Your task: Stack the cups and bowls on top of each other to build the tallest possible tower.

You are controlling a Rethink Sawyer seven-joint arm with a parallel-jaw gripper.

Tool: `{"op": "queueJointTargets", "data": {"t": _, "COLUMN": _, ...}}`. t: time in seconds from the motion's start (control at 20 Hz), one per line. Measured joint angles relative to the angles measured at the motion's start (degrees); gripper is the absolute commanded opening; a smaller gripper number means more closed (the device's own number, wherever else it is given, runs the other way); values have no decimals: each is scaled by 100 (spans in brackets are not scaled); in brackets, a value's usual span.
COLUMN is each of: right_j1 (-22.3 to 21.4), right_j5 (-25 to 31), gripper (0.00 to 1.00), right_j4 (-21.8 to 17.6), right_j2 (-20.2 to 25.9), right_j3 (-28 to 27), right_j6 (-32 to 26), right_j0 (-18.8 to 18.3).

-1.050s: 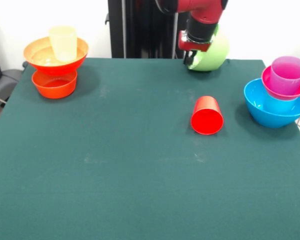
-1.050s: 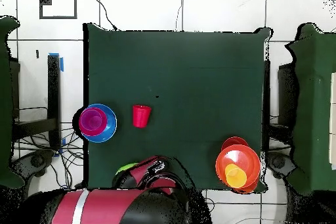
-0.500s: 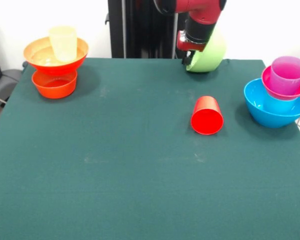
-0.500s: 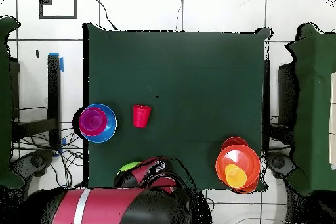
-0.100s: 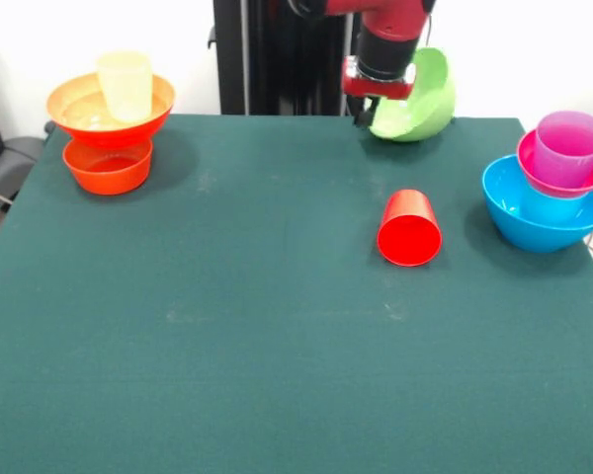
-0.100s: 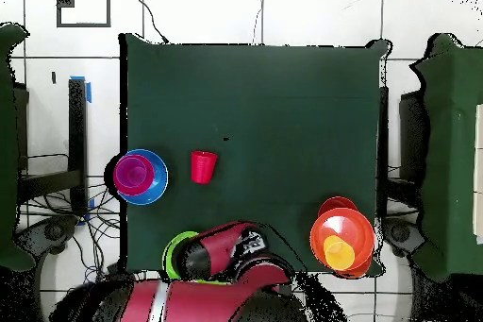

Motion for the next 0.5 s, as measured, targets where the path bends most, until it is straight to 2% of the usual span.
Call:
{"op": "queueJointTargets", "data": {"t": 0.05, "right_j1": -137, "right_j5": 91, "gripper": 100, "right_j4": -2, "right_j2": 71, "right_j3": 36, "right_j6": 0, "right_j0": -159}}
{"op": "queueJointTargets", "data": {"t": 0.25, "right_j1": -482, "right_j5": 186, "gripper": 100, "right_j4": -2, "right_j2": 278, "right_j3": 91, "right_j6": 0, "right_j0": -571}}
{"op": "queueJointTargets", "data": {"t": 0.5, "right_j1": -606, "right_j5": 187, "gripper": 100, "right_j4": -3, "right_j2": 467, "right_j3": 101, "right_j6": 0, "right_j0": -713}}
